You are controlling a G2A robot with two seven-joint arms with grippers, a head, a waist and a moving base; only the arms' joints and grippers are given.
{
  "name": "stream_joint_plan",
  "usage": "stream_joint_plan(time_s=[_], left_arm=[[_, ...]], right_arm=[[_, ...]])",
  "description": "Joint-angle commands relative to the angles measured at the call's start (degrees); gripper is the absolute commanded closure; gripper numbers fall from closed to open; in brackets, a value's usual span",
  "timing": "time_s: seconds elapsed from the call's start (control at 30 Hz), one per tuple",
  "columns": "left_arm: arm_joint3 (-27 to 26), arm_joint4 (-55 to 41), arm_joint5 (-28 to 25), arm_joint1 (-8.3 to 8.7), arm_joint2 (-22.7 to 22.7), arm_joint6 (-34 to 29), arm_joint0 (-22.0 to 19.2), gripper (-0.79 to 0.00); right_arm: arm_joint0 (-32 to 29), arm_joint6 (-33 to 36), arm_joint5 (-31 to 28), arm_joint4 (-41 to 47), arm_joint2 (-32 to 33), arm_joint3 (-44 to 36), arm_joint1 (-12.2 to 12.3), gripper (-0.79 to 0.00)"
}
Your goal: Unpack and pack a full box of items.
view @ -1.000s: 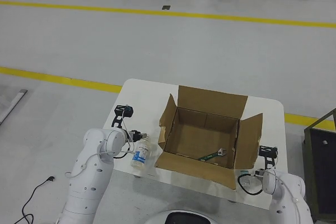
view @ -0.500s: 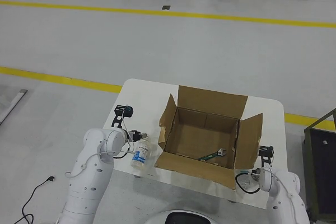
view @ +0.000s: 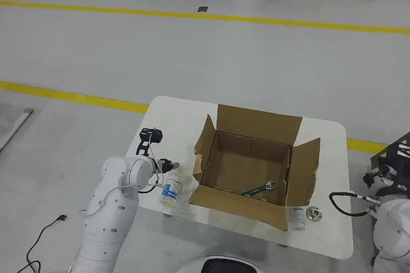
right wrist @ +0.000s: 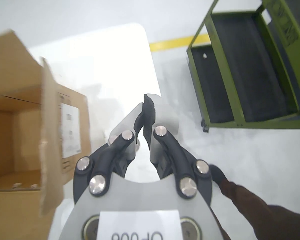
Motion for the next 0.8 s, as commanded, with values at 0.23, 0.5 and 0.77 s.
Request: stream_joint_plan(time_s=[0.23, 0.5, 0.77], left_arm=[[0.0, 0.0, 0.0, 0.0, 0.0, 0.0, 0.0, -0.785], [0.0, 0.0, 0.0, 0.0, 0.0, 0.0, 0.0, -0.785], [0.0, 0.0, 0.0, 0.0, 0.0, 0.0, 0.0, -0.785]], right_arm=[[9.76, 1.65, -6.59, -9.32, -20.56, 1.4, 0.25, 0.0], [13.42, 8.83, 1.12, -20.96, -36.51, 13.71, -1.2, 0.0], [17.49, 11.48, 8.22, -20.82, -41.4, 29.45, -3.02, 0.0]])
